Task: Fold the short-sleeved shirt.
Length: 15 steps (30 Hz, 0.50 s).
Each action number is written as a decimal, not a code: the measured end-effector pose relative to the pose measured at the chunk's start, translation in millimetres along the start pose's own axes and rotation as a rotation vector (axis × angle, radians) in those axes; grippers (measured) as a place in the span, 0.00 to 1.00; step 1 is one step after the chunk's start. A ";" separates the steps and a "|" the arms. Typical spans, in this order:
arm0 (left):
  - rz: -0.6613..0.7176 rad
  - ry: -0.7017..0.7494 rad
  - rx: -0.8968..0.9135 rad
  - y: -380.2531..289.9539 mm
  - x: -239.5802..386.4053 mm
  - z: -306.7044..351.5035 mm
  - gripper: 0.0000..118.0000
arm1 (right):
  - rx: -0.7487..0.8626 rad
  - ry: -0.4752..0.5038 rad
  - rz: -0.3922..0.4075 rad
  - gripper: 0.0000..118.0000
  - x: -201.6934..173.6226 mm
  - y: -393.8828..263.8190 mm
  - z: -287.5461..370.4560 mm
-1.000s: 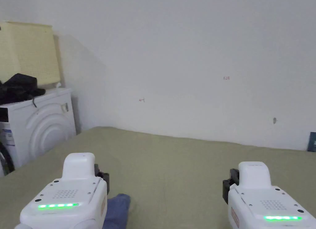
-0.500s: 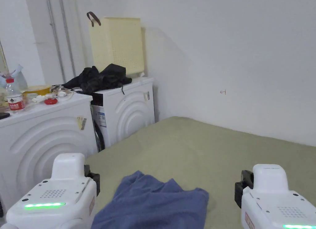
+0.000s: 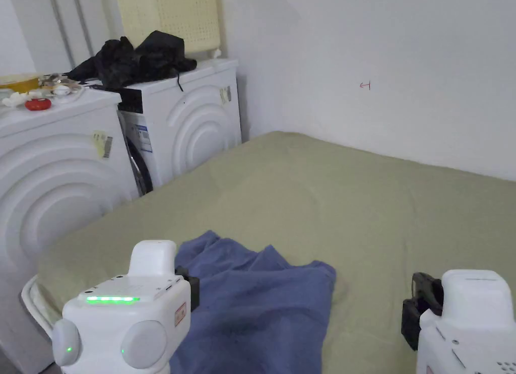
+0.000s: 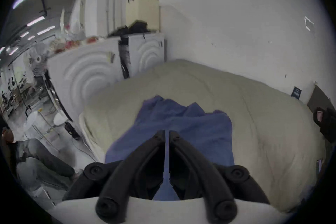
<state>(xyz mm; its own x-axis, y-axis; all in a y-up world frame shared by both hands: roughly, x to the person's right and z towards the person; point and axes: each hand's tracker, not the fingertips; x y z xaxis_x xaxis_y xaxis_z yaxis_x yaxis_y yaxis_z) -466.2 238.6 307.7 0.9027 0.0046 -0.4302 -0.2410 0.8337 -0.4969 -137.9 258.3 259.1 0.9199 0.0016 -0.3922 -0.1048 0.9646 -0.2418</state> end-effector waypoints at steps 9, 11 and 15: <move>0.001 -0.108 -0.343 -34.9 28.5 -163.6 0.70 | -0.090 -0.010 0.018 0.00 7.8 -39.0 -39.4; -0.019 -0.116 -0.414 -44.3 33.6 -190.3 1.00 | -0.108 -0.016 0.029 0.00 8.0 -47.7 -44.0; -0.085 -0.113 -0.481 -60.5 50.6 -214.9 1.00 | -0.158 -0.018 0.025 0.00 11.1 -63.4 -43.2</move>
<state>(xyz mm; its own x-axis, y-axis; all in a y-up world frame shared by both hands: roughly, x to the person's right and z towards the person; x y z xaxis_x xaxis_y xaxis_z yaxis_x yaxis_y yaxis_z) -482.5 69.7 154.1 0.9529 0.0298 -0.3019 -0.2779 0.4849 -0.8293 -137.3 185.8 231.8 0.9228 0.0311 -0.3841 -0.1844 0.9109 -0.3692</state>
